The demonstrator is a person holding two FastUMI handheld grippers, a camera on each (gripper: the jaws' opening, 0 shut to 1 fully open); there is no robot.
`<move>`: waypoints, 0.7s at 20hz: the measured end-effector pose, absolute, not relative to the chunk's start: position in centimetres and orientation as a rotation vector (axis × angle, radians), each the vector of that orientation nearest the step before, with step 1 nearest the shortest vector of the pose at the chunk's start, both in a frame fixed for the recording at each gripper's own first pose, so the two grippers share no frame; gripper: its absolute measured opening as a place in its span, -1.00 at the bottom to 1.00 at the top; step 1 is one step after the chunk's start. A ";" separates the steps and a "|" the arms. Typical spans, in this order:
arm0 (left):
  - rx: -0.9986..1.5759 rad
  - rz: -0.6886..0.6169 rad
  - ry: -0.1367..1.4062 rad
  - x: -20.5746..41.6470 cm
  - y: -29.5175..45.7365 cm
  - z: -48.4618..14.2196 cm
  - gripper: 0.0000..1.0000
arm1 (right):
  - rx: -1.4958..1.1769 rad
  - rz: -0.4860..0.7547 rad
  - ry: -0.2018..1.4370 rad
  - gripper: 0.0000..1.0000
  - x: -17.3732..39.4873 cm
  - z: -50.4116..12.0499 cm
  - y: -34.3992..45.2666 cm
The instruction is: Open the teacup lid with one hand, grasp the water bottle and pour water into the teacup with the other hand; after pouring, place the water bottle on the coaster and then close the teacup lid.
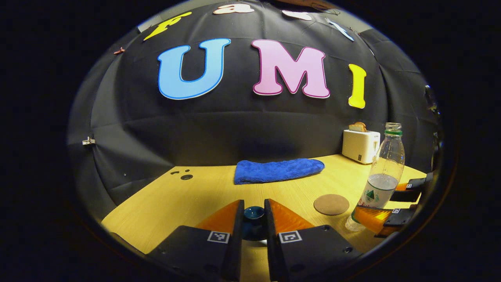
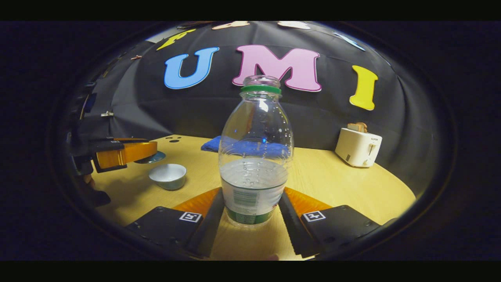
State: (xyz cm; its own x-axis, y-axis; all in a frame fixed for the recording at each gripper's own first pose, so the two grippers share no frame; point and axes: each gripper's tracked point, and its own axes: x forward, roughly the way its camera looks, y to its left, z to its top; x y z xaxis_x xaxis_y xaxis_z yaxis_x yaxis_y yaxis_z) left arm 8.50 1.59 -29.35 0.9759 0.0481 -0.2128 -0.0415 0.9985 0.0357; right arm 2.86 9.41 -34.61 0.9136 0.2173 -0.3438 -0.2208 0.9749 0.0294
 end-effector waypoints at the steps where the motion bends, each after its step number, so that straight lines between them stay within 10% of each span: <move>1: 0.032 0.051 0.212 8.3 1.8 -29.2 -0.38 | -0.102 0.195 0.348 0.53 3.2 -34.0 8.3; 14: -0.010 0.135 0.191 5.9 6.5 -28.3 -0.39 | -0.966 0.290 0.239 0.52 8.0 -32.5 7.2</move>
State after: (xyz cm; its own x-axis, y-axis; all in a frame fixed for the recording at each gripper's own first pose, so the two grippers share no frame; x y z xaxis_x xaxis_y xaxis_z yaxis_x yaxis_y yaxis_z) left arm 5.89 6.54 -28.30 0.9729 0.1326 -0.1895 -0.1345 0.9909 0.0024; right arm 8.04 7.15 -32.51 0.9357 0.1351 -0.3260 -0.3458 0.5354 -0.7706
